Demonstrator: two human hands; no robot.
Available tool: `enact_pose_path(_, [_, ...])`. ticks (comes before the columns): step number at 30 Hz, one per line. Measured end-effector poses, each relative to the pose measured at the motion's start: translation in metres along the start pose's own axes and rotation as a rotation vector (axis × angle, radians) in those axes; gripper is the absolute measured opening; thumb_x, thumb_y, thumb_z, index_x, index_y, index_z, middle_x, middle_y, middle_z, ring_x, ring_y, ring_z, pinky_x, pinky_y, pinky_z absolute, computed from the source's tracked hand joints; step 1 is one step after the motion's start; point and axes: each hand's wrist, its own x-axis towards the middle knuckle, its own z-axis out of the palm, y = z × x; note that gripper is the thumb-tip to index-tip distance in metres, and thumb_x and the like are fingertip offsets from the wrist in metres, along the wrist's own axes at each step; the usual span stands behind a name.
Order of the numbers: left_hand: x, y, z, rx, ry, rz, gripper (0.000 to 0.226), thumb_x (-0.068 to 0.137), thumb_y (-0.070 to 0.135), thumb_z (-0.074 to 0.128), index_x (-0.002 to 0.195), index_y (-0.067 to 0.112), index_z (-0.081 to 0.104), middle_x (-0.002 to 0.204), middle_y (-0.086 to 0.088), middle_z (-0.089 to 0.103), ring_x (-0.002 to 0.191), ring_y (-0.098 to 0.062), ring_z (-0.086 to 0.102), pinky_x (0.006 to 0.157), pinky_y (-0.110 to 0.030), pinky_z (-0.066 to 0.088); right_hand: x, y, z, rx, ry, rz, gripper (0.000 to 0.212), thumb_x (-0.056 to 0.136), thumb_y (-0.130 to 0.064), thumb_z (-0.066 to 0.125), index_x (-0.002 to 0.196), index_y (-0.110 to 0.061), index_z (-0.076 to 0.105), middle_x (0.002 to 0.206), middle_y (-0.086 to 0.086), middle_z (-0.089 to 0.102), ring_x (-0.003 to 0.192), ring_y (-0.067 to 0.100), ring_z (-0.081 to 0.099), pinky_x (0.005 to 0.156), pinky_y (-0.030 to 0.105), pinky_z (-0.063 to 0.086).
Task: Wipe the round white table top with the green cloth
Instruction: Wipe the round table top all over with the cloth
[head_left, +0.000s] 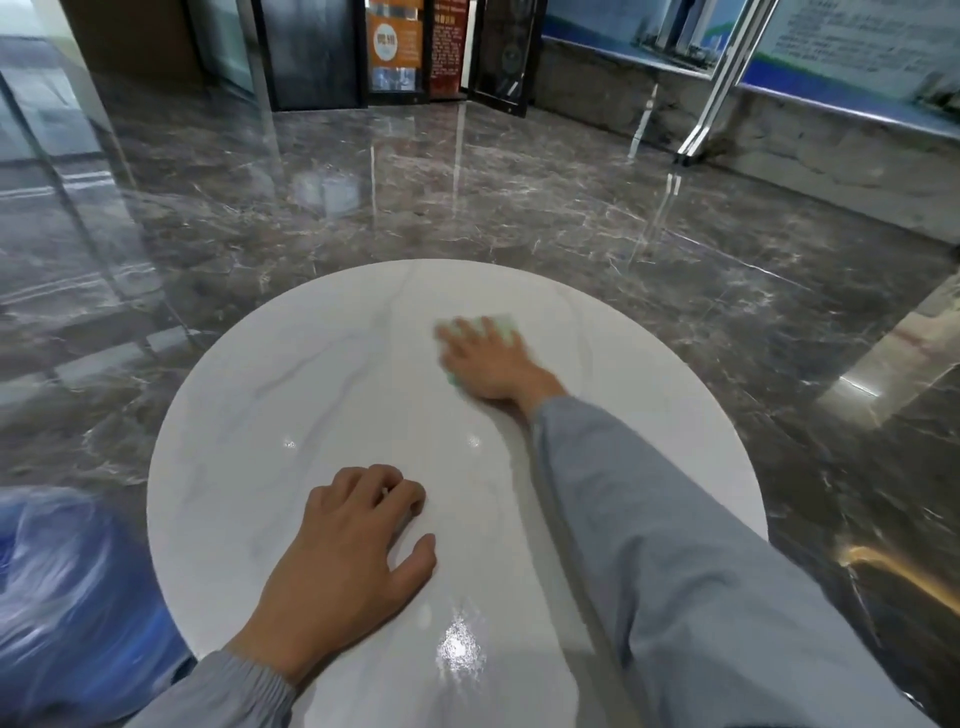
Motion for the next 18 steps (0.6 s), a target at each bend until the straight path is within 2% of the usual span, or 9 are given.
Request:
enact_pose_path(3, [0.001,0.0,-0.002,0.005,-0.007,0.004,0.024,0.088,0.057,0.055,0.104,0.039,0.055,0.11,0.02,0.046,0.109,-0.011,0.045,0.088,-0.033,0.036,-0.002,-0.072,0.016,-0.022,-0.049,-0.273,0.057,0.107,-0.06,0.02,0.161,-0.05,0.007,0.173,-0.014,-0.003,0.159,0.021,-0.01,0.122,0.056,-0.01])
enact_pose_path(6, [0.001,0.001,-0.003,0.0,-0.019,0.0,0.024,0.088,0.057,0.055,0.105,0.04,0.054,0.111,0.021,0.045,0.11,-0.01,0.043,0.09,-0.033,0.036,-0.001,-0.072,0.01,-0.001,-0.05,-0.29,0.057,0.108,-0.059,0.02,0.162,-0.047,0.011,0.173,-0.014,0.001,0.16,0.018,-0.006,0.123,0.052,-0.007])
enact_pose_path(10, [0.001,0.001,-0.003,-0.011,-0.019,-0.011,0.022,0.087,0.058,0.056,0.103,0.042,0.053,0.11,0.024,0.045,0.11,-0.008,0.043,0.091,-0.032,0.035,0.004,0.015,-0.007,0.076,0.017,0.033,0.058,0.107,-0.057,0.021,0.163,-0.044,0.013,0.173,-0.012,0.002,0.16,0.022,-0.002,0.125,0.055,0.001])
enact_pose_path(13, [0.001,0.001,-0.002,-0.007,-0.014,-0.011,0.022,0.086,0.057,0.055,0.103,0.042,0.053,0.109,0.024,0.045,0.11,-0.008,0.043,0.09,-0.033,0.035,-0.017,0.103,-0.014,0.082,0.056,0.26,0.067,0.098,-0.067,0.011,0.161,-0.045,0.016,0.173,-0.012,0.003,0.16,0.027,0.0,0.124,0.06,0.002])
enact_pose_path(16, [0.0,0.001,-0.002,-0.015,-0.015,-0.014,0.022,0.086,0.057,0.055,0.102,0.043,0.053,0.109,0.025,0.045,0.109,-0.008,0.043,0.09,-0.032,0.034,-0.052,0.175,-0.018,0.149,0.125,0.51,0.056,0.105,-0.057,0.02,0.16,-0.045,0.02,0.172,-0.009,0.011,0.158,0.026,0.007,0.123,0.059,0.005])
enact_pose_path(18, [0.0,0.001,-0.002,-0.02,-0.008,-0.013,0.022,0.086,0.057,0.055,0.102,0.042,0.054,0.109,0.025,0.045,0.108,-0.008,0.042,0.09,-0.032,0.035,-0.064,0.2,-0.019,0.142,0.144,0.6,0.055,0.104,-0.055,0.021,0.158,-0.045,0.022,0.172,-0.008,0.013,0.158,0.028,0.007,0.123,0.061,0.004])
